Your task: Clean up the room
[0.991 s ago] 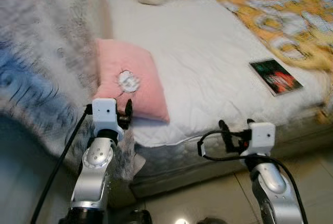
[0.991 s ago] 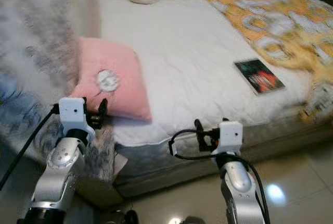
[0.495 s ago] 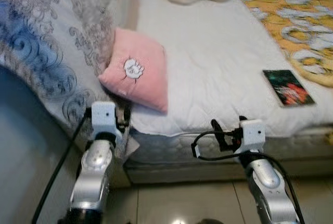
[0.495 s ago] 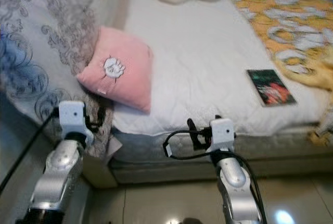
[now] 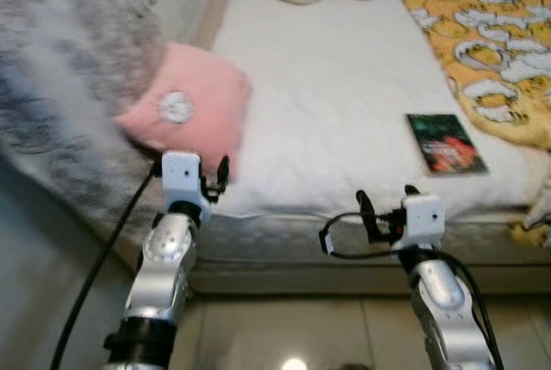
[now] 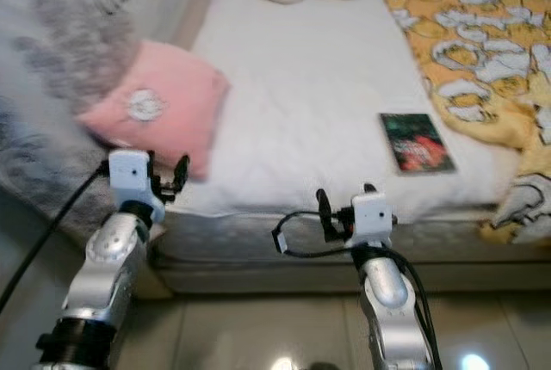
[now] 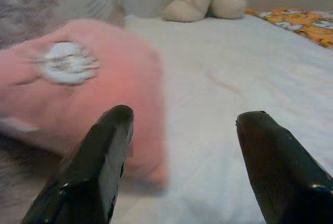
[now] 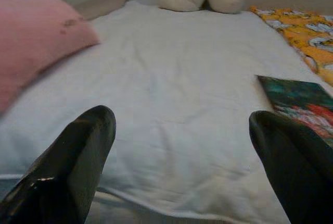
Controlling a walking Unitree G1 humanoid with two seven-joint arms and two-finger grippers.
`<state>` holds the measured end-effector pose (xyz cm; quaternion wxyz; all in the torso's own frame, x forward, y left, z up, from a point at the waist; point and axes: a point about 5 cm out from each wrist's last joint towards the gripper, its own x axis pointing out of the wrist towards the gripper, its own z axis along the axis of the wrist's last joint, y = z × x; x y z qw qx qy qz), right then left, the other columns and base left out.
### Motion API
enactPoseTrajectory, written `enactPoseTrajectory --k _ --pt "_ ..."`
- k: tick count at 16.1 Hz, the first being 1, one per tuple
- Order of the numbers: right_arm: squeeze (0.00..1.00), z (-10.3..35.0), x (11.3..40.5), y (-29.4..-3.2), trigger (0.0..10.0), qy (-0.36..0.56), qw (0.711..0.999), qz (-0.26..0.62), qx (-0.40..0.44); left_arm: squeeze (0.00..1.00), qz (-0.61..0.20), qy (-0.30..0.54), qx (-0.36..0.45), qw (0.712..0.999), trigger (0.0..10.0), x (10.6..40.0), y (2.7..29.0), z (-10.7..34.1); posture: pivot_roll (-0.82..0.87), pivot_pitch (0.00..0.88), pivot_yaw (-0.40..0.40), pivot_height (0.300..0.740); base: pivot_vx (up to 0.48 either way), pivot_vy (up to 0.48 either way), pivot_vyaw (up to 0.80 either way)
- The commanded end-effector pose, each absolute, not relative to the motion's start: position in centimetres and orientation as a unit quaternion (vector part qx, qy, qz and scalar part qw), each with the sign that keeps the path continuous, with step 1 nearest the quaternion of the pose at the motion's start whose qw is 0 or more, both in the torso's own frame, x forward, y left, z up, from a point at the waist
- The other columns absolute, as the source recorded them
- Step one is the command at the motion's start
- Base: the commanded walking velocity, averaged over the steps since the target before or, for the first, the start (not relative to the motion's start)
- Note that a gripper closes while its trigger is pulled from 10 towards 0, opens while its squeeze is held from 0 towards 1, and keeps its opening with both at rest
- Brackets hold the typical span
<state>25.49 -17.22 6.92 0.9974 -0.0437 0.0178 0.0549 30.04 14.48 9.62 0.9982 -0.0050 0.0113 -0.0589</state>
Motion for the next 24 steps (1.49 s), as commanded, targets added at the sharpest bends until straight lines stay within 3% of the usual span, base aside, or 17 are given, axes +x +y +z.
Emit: enactPoseTrajectory --k 1,15,21,24 --pt "0.00 6.9 25.6 -17.2 10.0 0.021 0.997 0.050 -0.051 0.00 -0.080 0.004 -0.009 0.997 10.0 30.4 13.4 9.9 -0.20 0.000 0.083 0.740 0.000 0.000 -0.54" --pt "0.00 6.8 26.5 -16.7 10.0 0.016 0.995 0.078 -0.057 0.00 -0.023 0.016 -0.026 0.999 10.0 30.5 14.1 9.2 -0.18 0.000 0.062 0.740 0.000 -0.403 -0.04" --pt "0.00 6.6 26.0 -16.5 10.0 0.015 0.995 0.078 -0.054 0.00 -0.038 0.010 -0.015 0.999 10.0 31.1 13.9 9.6 -0.18 0.000 0.068 0.740 0.000 -0.433 0.69" --pt "0.00 6.6 26.0 -16.7 10.0 0.015 0.996 0.073 -0.058 0.00 -0.053 0.009 0.013 0.998 10.0 31.5 13.4 9.7 -0.19 0.000 0.070 0.740 0.000 -0.284 0.00"
